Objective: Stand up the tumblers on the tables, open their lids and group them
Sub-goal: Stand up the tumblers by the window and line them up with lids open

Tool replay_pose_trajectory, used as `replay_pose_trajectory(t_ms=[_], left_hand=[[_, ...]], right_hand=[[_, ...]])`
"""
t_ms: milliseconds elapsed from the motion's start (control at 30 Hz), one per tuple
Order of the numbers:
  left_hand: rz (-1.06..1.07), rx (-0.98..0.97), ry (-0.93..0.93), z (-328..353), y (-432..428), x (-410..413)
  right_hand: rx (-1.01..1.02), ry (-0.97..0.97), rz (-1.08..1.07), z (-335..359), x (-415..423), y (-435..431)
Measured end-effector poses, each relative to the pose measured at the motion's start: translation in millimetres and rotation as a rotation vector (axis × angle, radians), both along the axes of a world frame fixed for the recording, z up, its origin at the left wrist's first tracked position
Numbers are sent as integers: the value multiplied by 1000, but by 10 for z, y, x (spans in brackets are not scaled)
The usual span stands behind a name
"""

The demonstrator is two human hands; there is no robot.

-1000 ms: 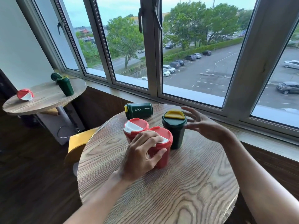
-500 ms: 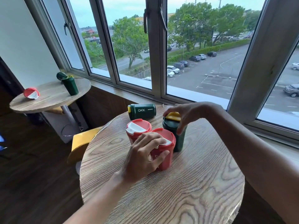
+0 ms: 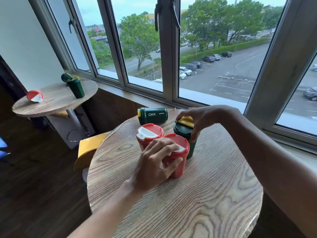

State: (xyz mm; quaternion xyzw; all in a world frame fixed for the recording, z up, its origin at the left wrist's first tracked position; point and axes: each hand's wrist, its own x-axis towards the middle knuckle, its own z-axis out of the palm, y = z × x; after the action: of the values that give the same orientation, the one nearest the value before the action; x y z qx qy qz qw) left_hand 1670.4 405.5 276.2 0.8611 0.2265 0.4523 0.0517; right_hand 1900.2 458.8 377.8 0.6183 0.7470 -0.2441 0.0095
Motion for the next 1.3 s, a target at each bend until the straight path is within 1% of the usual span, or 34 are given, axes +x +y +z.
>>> replay_pose_trajectory(t_ms=[267,433,700,767,800,867,967,1033,1100,1167,1233,1300], left_hand=[[4,-13,9,-10,4,3],[11,-20,18,-10,-1,0],[11,-25,19,-7,-9,5],[-5,-40,18,-7,-18,1],[-11,-48,13,-6,-29,-5],[16,-42,-13,16,-51,-30],[169,-35,-128,153,13,-110],[274,-105,-238,284,154,-191],[310,-194,-330,368,368,-282],[333,-274,-391,398,616,-364],[350,-343,-398,394,879,-414],[358,-426,-341,353,1168,-437]], right_hand=[[32,-31,-24,-10,11,-41],[-48,-79,-22,17,13,-12],[-78,-72,-18,26,37,14],[-82,-45,-17,54,56,-2],[-80,4,-30,81,57,-16],[-35,150,-66,137,36,-38],[200,300,-94,143,-21,-1],[324,354,-102,126,-99,23],[363,354,-109,93,-175,52],[371,294,-119,50,-233,74],[400,223,-167,5,-256,80],[420,177,-237,-41,-245,56]])
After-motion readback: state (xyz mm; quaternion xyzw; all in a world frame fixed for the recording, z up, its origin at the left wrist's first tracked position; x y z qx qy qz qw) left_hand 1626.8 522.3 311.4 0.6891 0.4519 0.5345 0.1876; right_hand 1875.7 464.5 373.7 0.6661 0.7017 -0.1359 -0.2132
